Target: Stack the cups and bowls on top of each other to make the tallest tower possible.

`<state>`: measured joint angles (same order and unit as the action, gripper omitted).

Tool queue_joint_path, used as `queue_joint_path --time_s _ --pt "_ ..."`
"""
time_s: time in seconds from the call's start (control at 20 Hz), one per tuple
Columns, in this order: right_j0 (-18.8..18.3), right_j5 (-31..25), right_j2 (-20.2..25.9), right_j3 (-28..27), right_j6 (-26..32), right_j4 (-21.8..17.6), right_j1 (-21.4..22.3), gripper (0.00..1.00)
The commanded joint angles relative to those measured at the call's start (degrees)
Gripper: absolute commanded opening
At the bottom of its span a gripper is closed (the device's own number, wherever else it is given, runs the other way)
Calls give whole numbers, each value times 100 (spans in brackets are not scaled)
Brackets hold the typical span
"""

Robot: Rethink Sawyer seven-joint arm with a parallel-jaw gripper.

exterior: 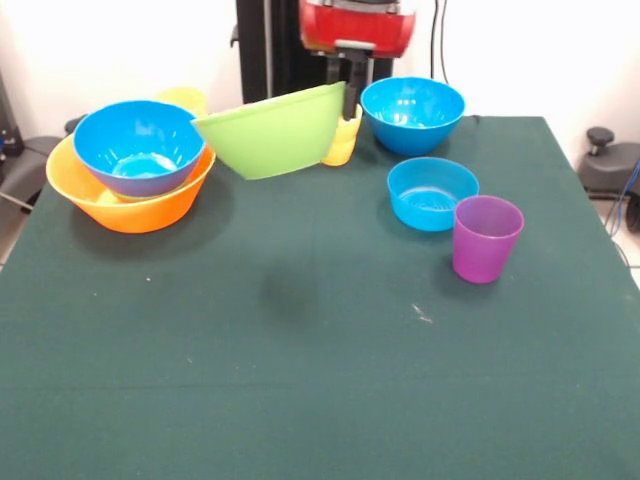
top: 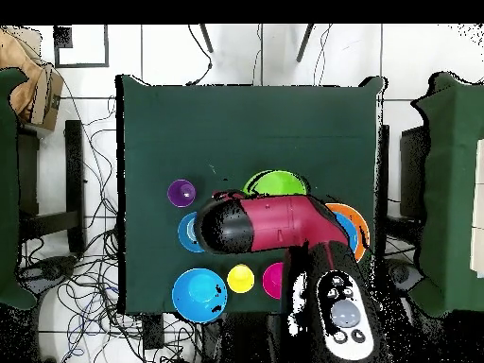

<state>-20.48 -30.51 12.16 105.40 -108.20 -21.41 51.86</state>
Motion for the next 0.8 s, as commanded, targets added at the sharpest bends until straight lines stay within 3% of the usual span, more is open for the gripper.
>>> queue_joint_path --time_s 0.05,0.35,0.4,0.8 --pt "349 -409 129 -448 -572 212 -270 0" --pt "429 -775 133 -1159 -269 182 -554 0" --pt "420 -967 155 -1543 -145 138 -737 0" --pt "86 -1773 453 -3045 827 -44 -1390 0"
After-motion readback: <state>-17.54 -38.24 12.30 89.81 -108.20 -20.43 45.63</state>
